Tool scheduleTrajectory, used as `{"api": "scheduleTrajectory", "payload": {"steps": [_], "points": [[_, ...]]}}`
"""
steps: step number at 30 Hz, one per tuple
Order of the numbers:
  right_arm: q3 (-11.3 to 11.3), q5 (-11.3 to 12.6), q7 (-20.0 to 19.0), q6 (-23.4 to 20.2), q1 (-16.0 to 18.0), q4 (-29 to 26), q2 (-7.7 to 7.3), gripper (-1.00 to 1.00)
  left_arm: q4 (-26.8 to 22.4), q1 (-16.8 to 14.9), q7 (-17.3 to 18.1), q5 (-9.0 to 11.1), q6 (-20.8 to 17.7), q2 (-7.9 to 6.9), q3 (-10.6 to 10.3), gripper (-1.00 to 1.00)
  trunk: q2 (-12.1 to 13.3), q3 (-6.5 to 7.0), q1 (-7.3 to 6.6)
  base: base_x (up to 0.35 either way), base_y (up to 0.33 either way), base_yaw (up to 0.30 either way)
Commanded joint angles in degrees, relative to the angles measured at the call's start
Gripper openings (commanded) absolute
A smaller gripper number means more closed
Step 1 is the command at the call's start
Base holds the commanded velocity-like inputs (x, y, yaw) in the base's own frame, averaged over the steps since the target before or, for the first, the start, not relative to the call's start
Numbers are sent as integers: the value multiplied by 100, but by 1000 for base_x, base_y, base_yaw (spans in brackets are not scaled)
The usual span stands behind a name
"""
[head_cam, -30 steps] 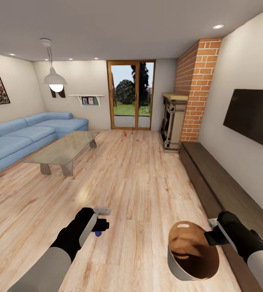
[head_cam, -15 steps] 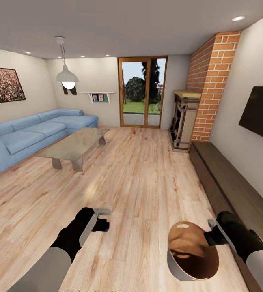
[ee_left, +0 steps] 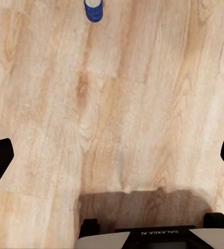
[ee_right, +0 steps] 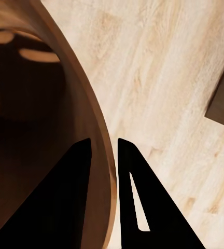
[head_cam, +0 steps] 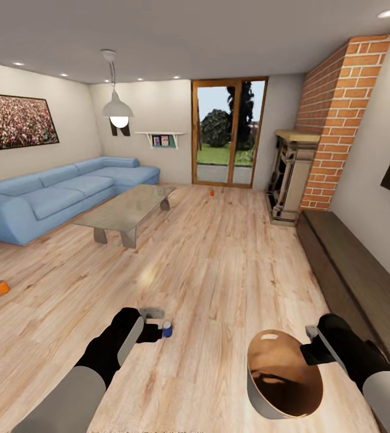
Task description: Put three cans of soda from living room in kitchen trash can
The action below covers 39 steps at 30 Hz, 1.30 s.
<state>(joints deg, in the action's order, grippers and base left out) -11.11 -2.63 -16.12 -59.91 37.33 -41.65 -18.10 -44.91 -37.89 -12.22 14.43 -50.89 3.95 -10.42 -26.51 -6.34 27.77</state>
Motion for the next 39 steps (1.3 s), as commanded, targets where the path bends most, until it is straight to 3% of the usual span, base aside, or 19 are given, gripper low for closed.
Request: {"api": "scheduleTrajectory", "payload": {"steps": [1,21,29,39], "points": [[1,87,-15,-9,3,-1,2,-100,0,0,0,-2,0,0,1,100,-2,-6,-1,0,0,175],[-26,87,-14,-9,3,-1,24,-100,8,1,0,1,0,-8,5,100,-2,-126,-1,0,39,186],[-24,87,-6,-9,3,-2,82,-100,12,-1,0,6,0,-9,5,100,-2,-107,-1,56,176,205],[-29,87,-6,-9,3,-7,105,-100,41,0,0,7,5,-9,5,100,-2,-54,-1,102,256,35]]}}
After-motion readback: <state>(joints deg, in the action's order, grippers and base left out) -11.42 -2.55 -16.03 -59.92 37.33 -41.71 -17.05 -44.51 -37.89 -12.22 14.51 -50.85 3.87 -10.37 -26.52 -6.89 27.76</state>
